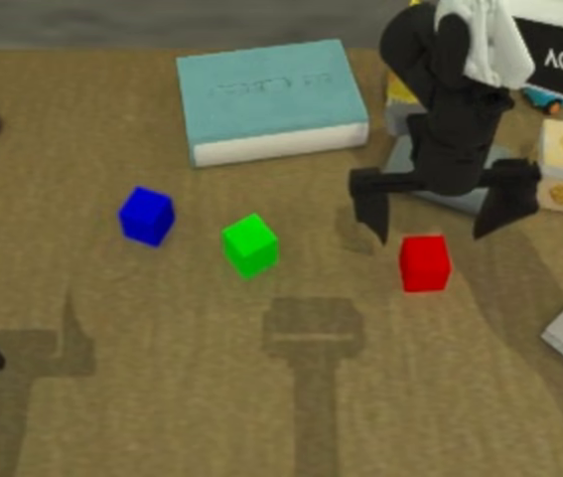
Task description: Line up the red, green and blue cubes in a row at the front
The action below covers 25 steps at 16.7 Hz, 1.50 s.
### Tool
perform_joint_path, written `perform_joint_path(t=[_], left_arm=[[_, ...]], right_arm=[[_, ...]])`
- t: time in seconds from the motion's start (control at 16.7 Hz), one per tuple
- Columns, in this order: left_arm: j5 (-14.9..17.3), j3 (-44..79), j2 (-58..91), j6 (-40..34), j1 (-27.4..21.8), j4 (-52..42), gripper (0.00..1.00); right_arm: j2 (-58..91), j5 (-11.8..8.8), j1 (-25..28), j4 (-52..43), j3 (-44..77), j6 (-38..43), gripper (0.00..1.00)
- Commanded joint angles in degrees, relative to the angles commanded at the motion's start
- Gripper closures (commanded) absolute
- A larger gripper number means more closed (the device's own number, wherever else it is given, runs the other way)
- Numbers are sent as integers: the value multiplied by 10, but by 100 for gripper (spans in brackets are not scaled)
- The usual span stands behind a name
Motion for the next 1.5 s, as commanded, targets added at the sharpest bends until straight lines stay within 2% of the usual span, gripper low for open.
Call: perform_joint_path(t=[0.36,0.66,1.44,1.5], left_arm=[[0,0,0,0,0,0,0],[0,0,0,0,0,0,0],[0,0,0,0,0,0,0],[0,0,0,0,0,0,0]], right_arm=[[50,1,2,131,-76,3,0],[57,1,2,144,-85,3,0],[57,1,2,144,-85,3,98],[57,1,2,144,-85,3,100]])
